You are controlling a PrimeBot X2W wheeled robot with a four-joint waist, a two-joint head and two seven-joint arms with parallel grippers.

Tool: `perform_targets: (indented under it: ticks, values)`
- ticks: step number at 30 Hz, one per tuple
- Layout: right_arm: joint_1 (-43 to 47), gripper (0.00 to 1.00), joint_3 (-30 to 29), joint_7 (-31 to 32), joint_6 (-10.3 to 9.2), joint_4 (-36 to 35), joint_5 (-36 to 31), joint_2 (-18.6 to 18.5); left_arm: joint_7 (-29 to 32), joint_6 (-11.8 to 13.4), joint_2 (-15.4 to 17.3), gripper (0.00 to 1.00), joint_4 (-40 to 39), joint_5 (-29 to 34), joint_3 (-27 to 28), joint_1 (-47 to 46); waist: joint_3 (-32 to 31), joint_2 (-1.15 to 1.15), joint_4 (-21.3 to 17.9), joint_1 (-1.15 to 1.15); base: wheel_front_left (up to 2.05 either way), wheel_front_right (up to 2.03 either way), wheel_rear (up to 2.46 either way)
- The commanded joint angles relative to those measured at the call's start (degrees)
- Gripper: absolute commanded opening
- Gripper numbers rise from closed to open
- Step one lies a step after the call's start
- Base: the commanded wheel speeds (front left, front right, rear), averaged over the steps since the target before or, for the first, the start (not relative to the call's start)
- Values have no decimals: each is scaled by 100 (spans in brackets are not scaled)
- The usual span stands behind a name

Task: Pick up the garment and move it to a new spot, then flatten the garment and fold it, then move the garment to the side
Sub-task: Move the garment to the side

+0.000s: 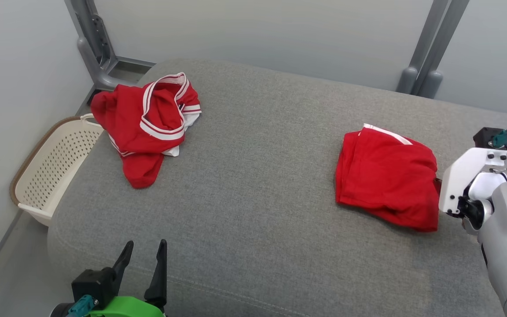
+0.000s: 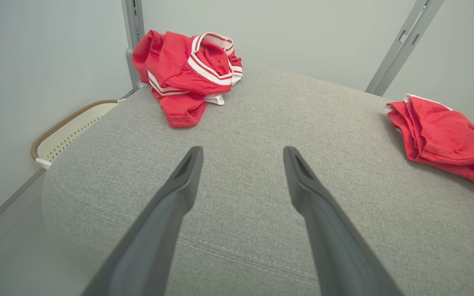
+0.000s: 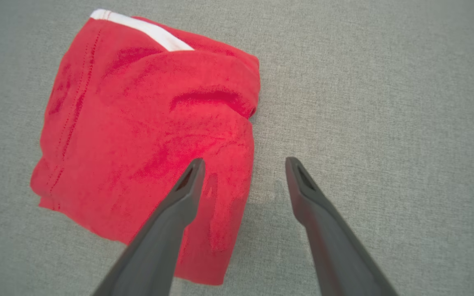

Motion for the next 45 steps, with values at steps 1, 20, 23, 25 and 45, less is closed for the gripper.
perform_targets:
  ticks: [1, 20, 23, 25, 45]
  values:
    - [108, 100, -131, -10, -8, 27, -115, -28, -13, 12, 52, 100, -14, -23, 15, 2, 45, 0, -34, 0, 0, 0, 0]
    - [-58, 100, -2117, -185, -8, -61, -1189, 456, -47, -49, 51, 100, -53, 68, -101, -330, 621, 0, 278, 0, 0, 0, 0]
    - [-75, 100, -2436, -101, -8, -47, -1397, 474, -45, -66, 69, 100, -80, 98, -129, -375, 712, 0, 350, 0, 0, 0, 0]
    - [-74, 100, -2616, -68, -7, -49, -1542, 497, -59, -80, 79, 100, -79, 107, -143, -396, 766, 0, 393, 0, 0, 0, 0]
    - [-229, 0, -3010, -249, -12, 49, -2212, 588, -73, 14, 121, 100, -196, 124, -175, -471, 830, 0, -22, 0, 0, 0, 0]
